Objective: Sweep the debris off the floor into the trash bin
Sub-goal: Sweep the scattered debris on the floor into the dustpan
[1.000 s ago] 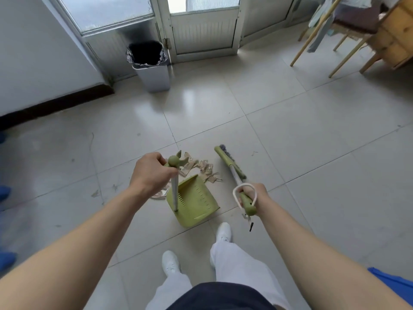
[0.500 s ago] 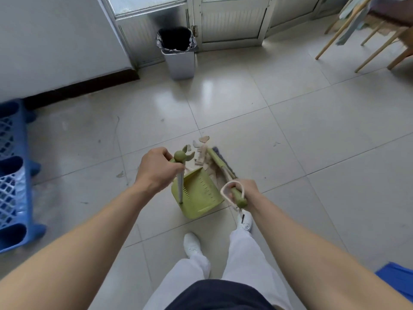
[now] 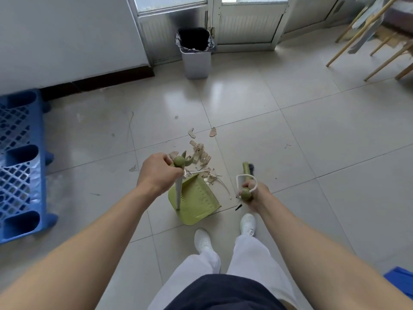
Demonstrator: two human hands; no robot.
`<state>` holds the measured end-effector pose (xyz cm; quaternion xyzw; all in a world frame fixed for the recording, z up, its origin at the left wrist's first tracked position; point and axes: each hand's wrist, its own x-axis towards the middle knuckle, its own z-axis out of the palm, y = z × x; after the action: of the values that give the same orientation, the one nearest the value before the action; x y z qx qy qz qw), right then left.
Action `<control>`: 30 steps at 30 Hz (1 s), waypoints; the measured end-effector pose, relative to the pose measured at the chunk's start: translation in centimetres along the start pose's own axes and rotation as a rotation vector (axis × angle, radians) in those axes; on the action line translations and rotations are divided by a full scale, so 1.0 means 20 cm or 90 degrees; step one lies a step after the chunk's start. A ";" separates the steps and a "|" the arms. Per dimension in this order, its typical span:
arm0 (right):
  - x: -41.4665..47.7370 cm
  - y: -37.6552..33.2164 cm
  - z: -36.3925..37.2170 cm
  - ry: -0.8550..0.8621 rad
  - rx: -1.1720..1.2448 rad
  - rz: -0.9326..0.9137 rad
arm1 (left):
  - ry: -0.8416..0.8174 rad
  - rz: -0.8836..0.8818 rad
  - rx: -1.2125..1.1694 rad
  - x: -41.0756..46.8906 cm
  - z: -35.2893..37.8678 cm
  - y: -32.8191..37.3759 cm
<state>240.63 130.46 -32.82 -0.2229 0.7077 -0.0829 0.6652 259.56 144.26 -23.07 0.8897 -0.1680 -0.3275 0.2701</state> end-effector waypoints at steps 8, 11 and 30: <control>-0.20 0.17 0.27 -0.119 0.084 0.037 | 0.040 -0.082 -0.050 0.03 -0.14 -0.21; -0.23 0.16 0.27 -0.114 0.118 0.052 | 0.042 -0.088 -0.050 0.03 -0.17 -0.24; -0.27 0.18 0.60 -0.102 0.086 0.017 | 0.103 -0.107 -0.052 0.02 -0.26 -0.30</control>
<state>251.62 138.20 -30.62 -0.1740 0.6482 -0.1035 0.7340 264.06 150.83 -23.57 0.9124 -0.0569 -0.2830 0.2902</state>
